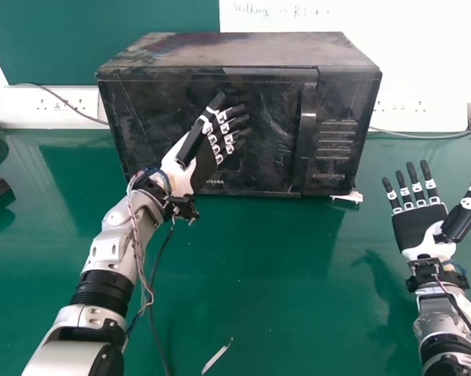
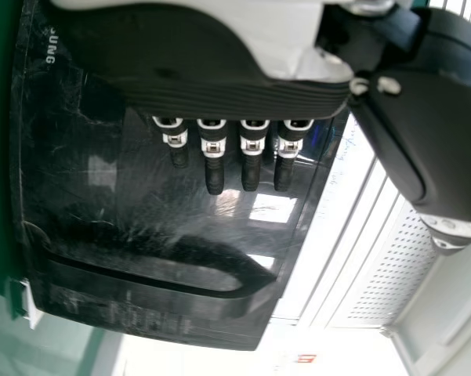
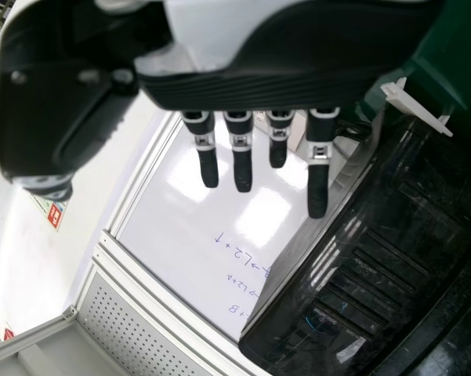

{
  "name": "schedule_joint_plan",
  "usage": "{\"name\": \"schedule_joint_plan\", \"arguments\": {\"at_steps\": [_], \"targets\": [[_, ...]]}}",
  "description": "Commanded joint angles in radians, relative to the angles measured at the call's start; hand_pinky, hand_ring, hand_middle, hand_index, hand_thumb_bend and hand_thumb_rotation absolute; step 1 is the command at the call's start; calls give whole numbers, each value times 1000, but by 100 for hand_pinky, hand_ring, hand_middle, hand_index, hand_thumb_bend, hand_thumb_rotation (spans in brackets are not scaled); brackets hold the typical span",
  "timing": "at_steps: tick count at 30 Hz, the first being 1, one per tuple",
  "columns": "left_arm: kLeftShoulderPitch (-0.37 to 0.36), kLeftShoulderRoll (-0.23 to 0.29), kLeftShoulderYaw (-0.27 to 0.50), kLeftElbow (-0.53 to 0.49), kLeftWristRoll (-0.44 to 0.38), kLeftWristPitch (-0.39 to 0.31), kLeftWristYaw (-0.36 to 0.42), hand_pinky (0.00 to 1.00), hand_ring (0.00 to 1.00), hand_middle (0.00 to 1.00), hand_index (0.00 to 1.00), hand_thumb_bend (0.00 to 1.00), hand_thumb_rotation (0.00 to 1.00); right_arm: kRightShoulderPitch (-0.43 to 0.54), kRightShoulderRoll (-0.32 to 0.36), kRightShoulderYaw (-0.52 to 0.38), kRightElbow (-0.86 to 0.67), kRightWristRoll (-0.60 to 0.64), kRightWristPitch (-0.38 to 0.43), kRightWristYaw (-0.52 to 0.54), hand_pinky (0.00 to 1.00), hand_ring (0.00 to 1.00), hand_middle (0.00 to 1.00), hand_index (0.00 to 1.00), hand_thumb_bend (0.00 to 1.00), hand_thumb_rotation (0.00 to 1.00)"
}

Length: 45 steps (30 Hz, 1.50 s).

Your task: Open the door of oven

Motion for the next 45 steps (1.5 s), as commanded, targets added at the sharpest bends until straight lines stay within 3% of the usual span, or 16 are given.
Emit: {"name": "schedule_joint_plan", "arguments": {"at_steps": [1,13,21,33,45], "targets": [[-18,-13,-26,18,29,-31,10,66,86,91,93,84,94,-5,4,1,-5,1,-7,-3,70,94,97,95,100,86],[-79,-48,-38,157,79,-102,67,67,88,92,91,77,91,-4,6,2,-6,0,-10,-6,71,94,97,95,100,85],[-107,-71,-48,218,131,-137,132,64,85,89,89,83,92,-5,7,2,-6,3,-7,-6,71,93,96,94,100,87],[-147,-95,-50,309,146,-173,127,63,84,88,88,87,93,-2,8,3,-6,1,-10,-1,69,92,95,94,100,86],[-181,-129,-42,352,138,-186,117,59,82,88,89,83,91,-3,11,0,-6,6,-6,11,70,93,97,94,100,86]]}}
